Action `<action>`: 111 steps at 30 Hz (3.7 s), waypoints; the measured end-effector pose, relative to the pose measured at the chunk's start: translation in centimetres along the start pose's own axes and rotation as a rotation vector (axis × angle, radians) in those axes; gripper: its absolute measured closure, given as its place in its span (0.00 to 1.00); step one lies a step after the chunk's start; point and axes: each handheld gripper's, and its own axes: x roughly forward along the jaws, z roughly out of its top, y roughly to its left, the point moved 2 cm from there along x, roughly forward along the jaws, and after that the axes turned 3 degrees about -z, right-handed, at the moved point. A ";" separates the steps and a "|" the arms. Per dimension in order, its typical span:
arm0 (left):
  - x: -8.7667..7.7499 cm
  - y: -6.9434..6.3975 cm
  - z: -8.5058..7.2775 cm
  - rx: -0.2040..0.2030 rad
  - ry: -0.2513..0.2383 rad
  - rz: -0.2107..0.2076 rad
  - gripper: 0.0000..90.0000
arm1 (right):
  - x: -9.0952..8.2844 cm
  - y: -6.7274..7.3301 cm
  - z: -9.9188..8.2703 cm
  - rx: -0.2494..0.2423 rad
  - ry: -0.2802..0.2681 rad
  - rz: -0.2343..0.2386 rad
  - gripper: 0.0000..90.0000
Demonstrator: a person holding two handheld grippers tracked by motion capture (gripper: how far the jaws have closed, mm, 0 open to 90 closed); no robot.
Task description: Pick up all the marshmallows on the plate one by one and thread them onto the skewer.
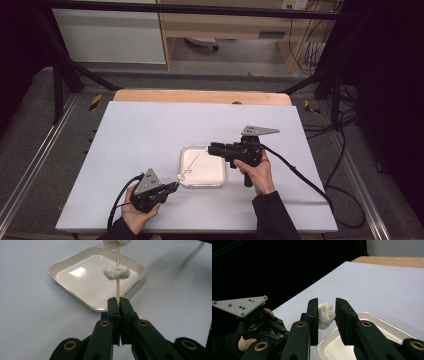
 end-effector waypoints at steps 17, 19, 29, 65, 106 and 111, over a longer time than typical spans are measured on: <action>0.0 -0.3 0.1 0.012 -0.004 -0.007 0.98 | 1.7 -0.1 -0.3 0.041 0.022 0.057 0.82; 0.0 -0.3 0.1 0.012 -0.004 -0.008 0.98 | 1.8 -0.1 -0.4 0.044 0.029 0.062 0.82; 0.0 -0.4 0.0 0.033 -0.015 -0.011 0.98 | 2.3 0.0 -1.0 0.059 0.054 0.090 0.82; 0.5 -0.7 -0.3 0.067 0.037 -0.010 0.99 | 3.3 1.1 -3.0 0.027 0.065 0.146 0.90; 0.7 -0.9 -0.4 0.093 0.050 -0.007 0.99 | 3.4 1.6 -4.2 0.002 0.088 0.161 0.92; 0.7 -1.0 -0.3 0.095 0.053 -0.009 0.99 | 3.3 1.5 -4.5 0.006 0.083 0.163 0.92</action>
